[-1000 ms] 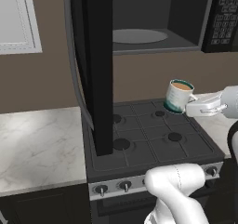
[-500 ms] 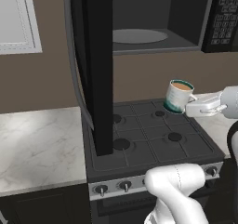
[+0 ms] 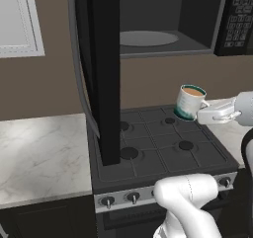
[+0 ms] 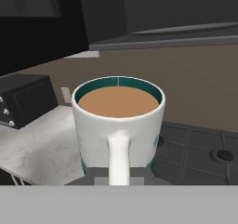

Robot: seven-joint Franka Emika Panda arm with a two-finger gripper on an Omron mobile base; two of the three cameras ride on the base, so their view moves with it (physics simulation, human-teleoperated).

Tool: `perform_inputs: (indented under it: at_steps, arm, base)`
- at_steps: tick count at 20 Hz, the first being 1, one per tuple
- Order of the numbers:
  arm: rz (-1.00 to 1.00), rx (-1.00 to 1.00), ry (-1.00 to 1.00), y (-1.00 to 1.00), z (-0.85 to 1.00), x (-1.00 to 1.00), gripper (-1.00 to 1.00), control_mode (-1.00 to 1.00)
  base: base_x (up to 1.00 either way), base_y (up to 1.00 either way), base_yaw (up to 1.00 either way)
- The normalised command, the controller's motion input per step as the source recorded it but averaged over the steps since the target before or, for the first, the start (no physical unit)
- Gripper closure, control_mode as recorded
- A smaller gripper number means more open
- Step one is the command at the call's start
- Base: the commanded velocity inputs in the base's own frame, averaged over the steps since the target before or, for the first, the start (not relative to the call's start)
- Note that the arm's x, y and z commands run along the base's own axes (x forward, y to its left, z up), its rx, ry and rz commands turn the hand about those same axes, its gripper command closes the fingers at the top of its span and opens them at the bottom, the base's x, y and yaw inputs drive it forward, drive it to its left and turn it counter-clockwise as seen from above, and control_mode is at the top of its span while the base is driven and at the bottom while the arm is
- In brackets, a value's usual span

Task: Pick the cup of tea, navigate to the dining table, and place it on the saucer.

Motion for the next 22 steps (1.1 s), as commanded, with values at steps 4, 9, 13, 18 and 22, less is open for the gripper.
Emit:
perform_inputs:
  at_steps: [4, 9, 13, 18, 22]
  arm:
    - [0.0, 0.0, 0.0, 0.0, 0.0, 0.0, 1.0, 1.0]
    - [0.0, 0.0, 0.0, 0.0, 0.0, 0.0, 1.0, 1.0]
    - [0.0, 0.0, 0.0, 0.0, 0.0, 0.0, 1.0, 1.0]
    - [0.0, 0.0, 0.0, 0.0, 0.0, 0.0, 1.0, 1.0]
    - [0.0, 0.0, 0.0, 0.0, 0.0, 0.0, 1.0, 1.0]
  base:
    - [0.0, 0.0, 0.0]
    - [-0.07, 0.0, 0.0]
    - [-0.9, -0.18, -0.11]
    - [-0.94, -0.08, -0.09]
    - [-0.39, -0.05, -0.14]
